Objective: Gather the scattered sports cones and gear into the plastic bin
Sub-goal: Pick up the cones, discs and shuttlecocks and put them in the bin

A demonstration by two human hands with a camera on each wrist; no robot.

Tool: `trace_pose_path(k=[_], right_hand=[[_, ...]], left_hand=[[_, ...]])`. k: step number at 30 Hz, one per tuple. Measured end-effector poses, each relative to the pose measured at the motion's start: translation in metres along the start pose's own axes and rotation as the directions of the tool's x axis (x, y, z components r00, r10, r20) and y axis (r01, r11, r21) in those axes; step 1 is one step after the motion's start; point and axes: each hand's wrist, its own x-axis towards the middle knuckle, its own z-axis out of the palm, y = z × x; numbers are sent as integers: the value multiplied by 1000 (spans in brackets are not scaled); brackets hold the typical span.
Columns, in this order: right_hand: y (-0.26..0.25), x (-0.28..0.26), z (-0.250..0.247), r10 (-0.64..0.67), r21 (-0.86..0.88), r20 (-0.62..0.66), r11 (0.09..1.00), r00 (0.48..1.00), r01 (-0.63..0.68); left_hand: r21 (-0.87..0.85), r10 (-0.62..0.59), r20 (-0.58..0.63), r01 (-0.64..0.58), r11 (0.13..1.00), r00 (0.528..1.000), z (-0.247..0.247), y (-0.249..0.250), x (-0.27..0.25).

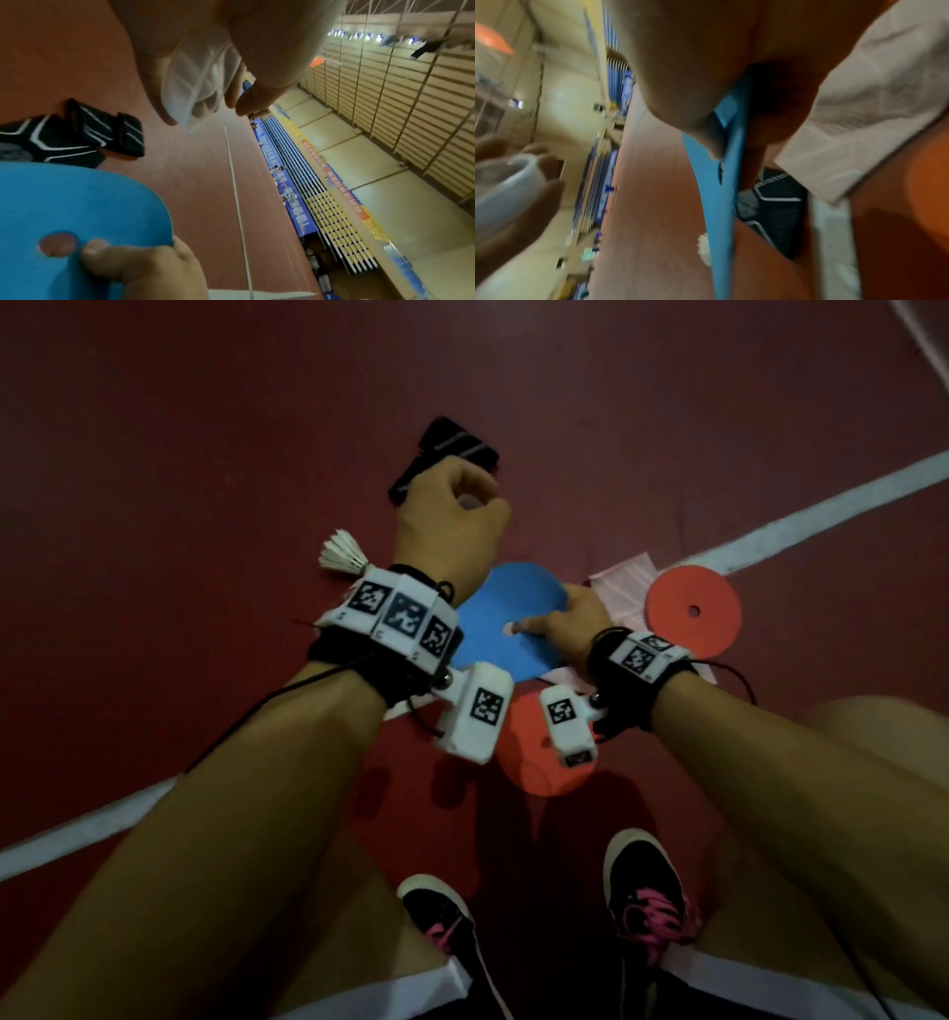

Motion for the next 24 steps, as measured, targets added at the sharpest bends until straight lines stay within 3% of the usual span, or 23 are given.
trace_pose_path(k=[3, 7, 12, 18, 20, 22, 23, 24], right_hand=[[-51, -34, -31, -3, 29, -102, 1000, 995, 6], [-132, -116, -88, -44, -68, -252, 997, 967, 28], [-240, -247, -150, -67, -83, -322, 996, 944, 42], [-364, -406, -220, -110, -84, -362, 993, 926, 85], [-397, -471, -250, -108, -45, -467, 994, 878, 98], [-409, -500, -265, -114, -20, -504, 993, 856, 120], [-412, -543, -282, -99, 28, -586, 990, 804, 142], [-416, -559, -287, -78, 76, -607, 985, 791, 155]], left_hand=[[-88, -51, -55, 46, 995, 997, -15, 38, -10], [-87, -233, 79, 240, 967, 969, -44, 104, -65], [-252, -419, 160, 447, 858, 894, -103, 255, -108], [-309, -306, 239, 371, 876, 922, -155, 450, -148], [-302, -258, 351, 370, 879, 900, -170, 517, -172], [-283, -252, 426, 392, 875, 869, -172, 544, -176], [-269, -231, 493, 399, 876, 839, -173, 577, -196], [-282, -245, 505, 427, 859, 827, -173, 590, -200]])
